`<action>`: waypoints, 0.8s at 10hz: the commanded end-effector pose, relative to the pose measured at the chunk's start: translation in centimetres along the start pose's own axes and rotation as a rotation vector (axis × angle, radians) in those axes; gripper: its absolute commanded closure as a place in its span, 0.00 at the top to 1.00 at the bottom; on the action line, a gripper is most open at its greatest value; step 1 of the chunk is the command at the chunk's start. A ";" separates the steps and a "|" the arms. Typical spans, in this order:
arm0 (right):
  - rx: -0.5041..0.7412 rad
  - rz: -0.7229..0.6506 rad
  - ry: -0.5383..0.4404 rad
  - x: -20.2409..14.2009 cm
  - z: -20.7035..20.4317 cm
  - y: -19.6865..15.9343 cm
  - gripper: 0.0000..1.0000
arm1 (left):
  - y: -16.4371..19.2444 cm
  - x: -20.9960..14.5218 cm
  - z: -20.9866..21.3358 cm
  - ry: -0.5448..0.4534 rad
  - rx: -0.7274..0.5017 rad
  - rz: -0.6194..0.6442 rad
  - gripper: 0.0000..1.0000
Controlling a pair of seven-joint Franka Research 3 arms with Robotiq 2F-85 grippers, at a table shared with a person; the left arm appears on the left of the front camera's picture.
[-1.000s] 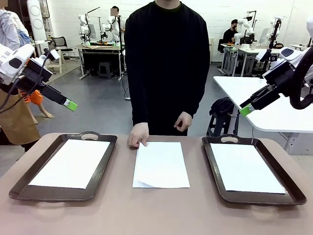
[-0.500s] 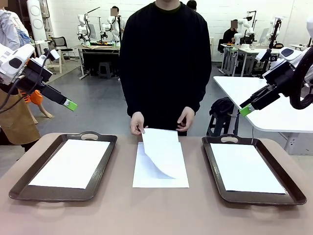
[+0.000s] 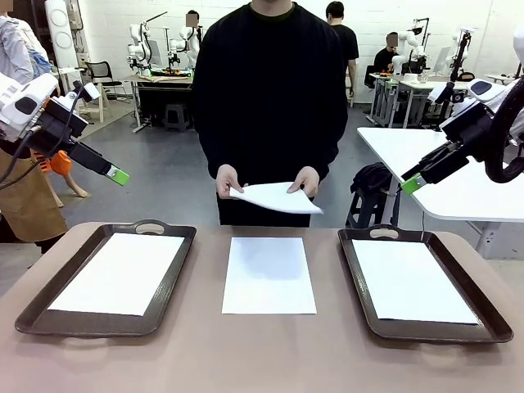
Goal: Sort the A4 documents.
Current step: Receive the A4 Paper.
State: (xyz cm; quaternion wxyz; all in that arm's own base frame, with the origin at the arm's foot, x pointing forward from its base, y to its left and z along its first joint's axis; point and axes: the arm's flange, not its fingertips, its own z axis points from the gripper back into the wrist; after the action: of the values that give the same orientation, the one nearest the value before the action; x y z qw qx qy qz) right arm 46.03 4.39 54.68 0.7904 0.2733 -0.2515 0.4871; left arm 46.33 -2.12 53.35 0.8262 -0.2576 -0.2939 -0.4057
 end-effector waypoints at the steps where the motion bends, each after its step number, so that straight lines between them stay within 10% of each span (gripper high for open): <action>1: 0.004 0.002 0.002 0.0 -0.1 0.0 1.00 | -0.1 0.0 0.0 0.005 0.002 -0.006 1.00; 8: 0.004 0.002 0.002 0.0 -0.1 0.0 1.00 | -0.1 0.0 0.0 0.005 0.002 -0.006 1.00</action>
State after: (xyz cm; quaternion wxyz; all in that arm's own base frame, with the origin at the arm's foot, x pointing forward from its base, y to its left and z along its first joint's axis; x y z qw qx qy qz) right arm 46.03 4.39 54.68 0.7904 0.2733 -0.2515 0.4871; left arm 46.33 -2.12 53.35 0.8262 -0.2576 -0.2939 -0.4057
